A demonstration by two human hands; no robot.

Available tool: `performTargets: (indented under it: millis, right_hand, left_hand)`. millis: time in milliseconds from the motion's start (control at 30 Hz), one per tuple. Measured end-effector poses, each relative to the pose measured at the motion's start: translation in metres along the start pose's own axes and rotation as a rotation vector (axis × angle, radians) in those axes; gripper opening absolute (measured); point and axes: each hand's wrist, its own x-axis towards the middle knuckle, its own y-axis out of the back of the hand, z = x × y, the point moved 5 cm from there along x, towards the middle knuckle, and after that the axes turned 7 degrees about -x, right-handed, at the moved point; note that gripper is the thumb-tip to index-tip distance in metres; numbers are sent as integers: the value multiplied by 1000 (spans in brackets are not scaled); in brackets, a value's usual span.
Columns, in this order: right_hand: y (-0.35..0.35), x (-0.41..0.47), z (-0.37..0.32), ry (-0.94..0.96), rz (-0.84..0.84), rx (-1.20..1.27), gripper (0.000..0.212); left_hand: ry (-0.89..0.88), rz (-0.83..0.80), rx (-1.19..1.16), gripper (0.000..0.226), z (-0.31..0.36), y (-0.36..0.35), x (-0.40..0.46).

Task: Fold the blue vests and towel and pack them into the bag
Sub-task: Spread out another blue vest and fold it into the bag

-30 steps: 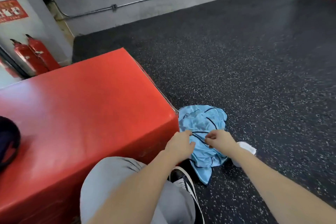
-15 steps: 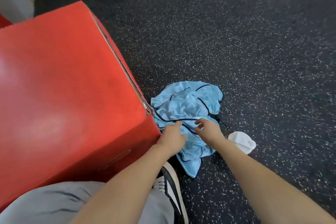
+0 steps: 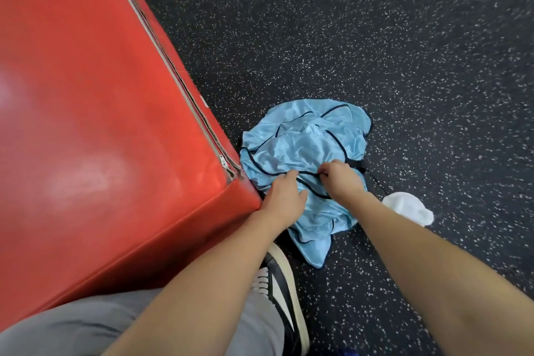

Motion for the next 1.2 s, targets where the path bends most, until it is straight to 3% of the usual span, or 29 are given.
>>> performTargets:
  millis: [300,667,833,1000,1200]
  right_hand:
    - [58,-47,-7,114,23,138,14]
    - [245,-173,-79,393,348,78,8]
    - [336,-233,-124,456,496,86,8]
    - [415,-289,-171,524,645,85,8]
    - [489,-357,-236,624,815,1,12]
  left_hand:
    - [-41,54,-19,54,19,22,-33]
    - [-282,268,0,57,135,136,-116]
    - [-396,404,-39,26,200,208,-169]
    - [-486,473,-139,22,251,271,-218]
    - [-601,674,-169,15,274,346,-279]
